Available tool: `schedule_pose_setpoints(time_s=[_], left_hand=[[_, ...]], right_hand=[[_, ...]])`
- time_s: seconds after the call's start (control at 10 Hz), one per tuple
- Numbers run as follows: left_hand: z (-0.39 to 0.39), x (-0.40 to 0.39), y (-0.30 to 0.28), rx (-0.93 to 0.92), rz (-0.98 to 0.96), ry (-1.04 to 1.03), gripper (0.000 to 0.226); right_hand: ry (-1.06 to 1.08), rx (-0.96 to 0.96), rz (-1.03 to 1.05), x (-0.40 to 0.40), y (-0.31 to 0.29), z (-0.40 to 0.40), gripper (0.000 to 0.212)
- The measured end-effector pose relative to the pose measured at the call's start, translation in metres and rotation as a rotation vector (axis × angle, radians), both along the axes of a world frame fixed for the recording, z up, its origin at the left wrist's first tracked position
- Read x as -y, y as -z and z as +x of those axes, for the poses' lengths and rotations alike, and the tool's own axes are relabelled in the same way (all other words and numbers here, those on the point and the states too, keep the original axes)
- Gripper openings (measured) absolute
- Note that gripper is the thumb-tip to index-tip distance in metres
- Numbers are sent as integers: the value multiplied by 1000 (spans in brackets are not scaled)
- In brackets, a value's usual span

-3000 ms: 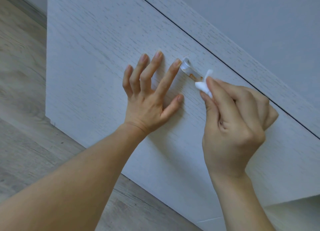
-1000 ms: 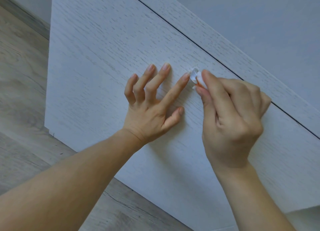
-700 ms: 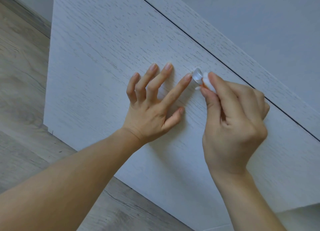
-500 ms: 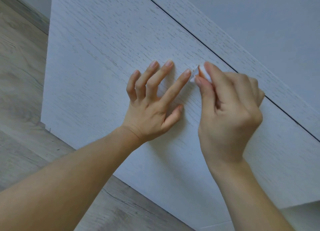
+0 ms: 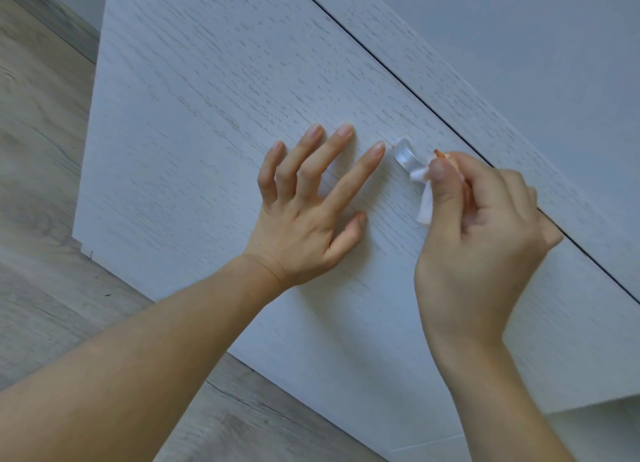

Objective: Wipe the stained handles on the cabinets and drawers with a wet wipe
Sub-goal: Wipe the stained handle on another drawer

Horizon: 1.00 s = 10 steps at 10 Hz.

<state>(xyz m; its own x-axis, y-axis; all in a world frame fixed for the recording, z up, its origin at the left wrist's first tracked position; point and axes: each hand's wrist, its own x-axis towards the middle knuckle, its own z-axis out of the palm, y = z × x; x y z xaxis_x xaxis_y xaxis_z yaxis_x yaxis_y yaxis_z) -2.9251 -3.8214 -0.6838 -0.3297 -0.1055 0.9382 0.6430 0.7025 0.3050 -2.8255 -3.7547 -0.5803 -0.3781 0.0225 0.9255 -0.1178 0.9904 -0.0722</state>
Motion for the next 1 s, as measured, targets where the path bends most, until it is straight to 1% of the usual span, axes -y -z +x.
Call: schedule_pose_setpoints(time_s=[0.1,0.2,0.3,0.4,0.5,0.6,0.7,0.8,1.0], left_hand=[[-1,1,1,-11,-1,3,61],[-1,-2,1,-18,9,8,60],[-3,0,2,-15,8,15,60],[-3,6,4,-23,-24,13,62],[-2,5,3,-5,-9,18,64],[1,3,2,18,-13,24,64],[1,6,4,21,-60,17,64],[2,7,4,24,-69,12,62],[-1,6,7,13,-51,3,62]], right_hand=[[79,-9,140,-3,2,-2,22],[31,-39,199,7,-1,-15,20],[18,-57,165,12,0,-16,20],[39,-61,75,13,3,-7,18],[38,30,-48,26,-5,-12,18],[20,153,-214,31,-14,-7,14],[82,213,-366,26,-21,6,29],[110,377,-422,34,-35,-1,38],[160,646,-345,33,-56,-13,26]])
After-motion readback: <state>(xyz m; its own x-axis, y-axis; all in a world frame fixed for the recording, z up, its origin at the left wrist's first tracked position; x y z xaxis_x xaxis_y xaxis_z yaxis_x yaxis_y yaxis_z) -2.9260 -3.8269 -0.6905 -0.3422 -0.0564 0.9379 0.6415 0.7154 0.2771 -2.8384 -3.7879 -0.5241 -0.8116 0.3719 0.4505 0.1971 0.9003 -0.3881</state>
